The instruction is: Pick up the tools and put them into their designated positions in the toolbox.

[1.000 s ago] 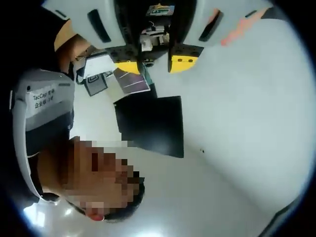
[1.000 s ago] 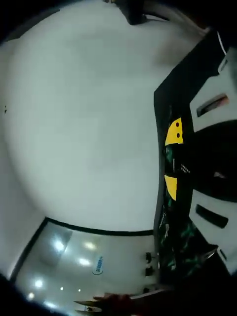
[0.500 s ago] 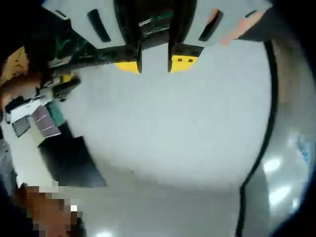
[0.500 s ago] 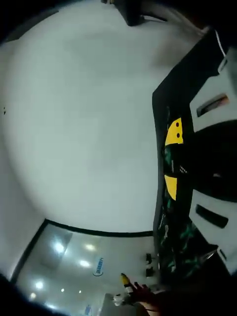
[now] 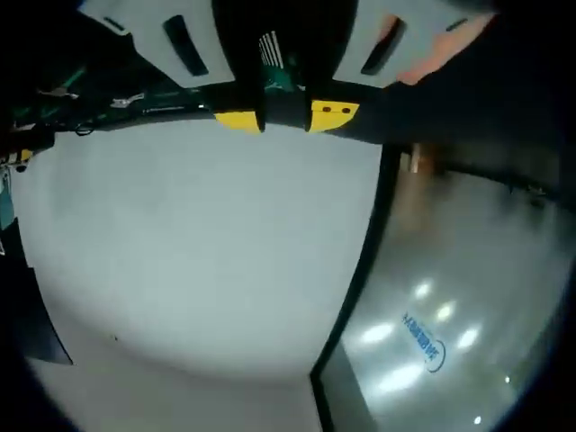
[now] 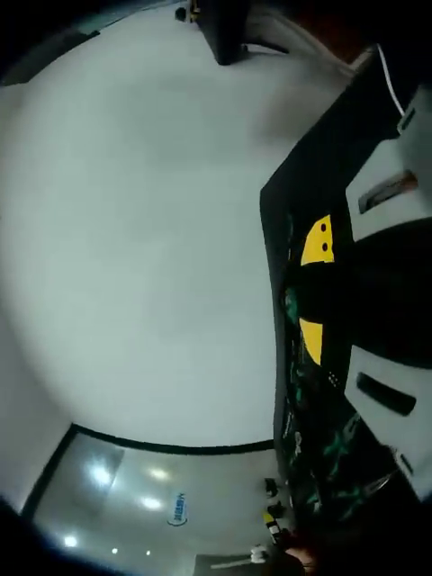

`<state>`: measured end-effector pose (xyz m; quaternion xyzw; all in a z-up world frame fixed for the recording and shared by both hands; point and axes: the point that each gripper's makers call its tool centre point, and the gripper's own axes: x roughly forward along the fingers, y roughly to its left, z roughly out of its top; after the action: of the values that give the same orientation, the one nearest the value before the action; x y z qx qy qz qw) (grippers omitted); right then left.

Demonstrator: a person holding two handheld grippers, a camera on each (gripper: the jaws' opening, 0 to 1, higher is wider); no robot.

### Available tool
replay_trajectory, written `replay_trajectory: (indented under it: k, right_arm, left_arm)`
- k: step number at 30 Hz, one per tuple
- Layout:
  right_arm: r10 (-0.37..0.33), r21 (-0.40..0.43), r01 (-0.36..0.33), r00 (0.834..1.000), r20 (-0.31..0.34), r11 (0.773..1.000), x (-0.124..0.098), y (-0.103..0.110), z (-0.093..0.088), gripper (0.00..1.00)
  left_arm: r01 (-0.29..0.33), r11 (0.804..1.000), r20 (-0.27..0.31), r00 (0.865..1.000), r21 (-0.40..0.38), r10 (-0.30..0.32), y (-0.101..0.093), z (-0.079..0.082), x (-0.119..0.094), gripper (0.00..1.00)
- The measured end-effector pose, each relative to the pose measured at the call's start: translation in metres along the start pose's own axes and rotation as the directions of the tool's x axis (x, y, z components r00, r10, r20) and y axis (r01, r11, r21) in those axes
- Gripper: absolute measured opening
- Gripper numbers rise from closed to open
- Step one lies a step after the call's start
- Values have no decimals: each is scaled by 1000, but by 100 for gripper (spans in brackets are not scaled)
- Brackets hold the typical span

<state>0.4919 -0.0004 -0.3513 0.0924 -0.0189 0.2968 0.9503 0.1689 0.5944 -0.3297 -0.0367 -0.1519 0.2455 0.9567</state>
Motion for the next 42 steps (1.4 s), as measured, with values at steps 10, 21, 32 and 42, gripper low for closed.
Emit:
replay_trajectory:
  k: [10,21,32,42]
  right_arm:
    - [-72,101,122,915,-398,987,57,-35,-2,19]
    - [59,101,33,621,-782,994,9,-31,-64,26]
    - [-14,-34,-34,455,-891,999,-23,2,-82,30]
    - [-31,-52,-26,521,-853,998,-30,-8,-47,17]
  left_arm:
    - [25,1000,-43,999,5,-25,0,-9,4,16]
    - [33,999,-14,999,-25,-33,0,-1,2,16]
    - [49,998,-39,998,-30,-50,-1,-6,3,15]
    - [60,998,-48,997,-24,-61,-5,-8,3,14]
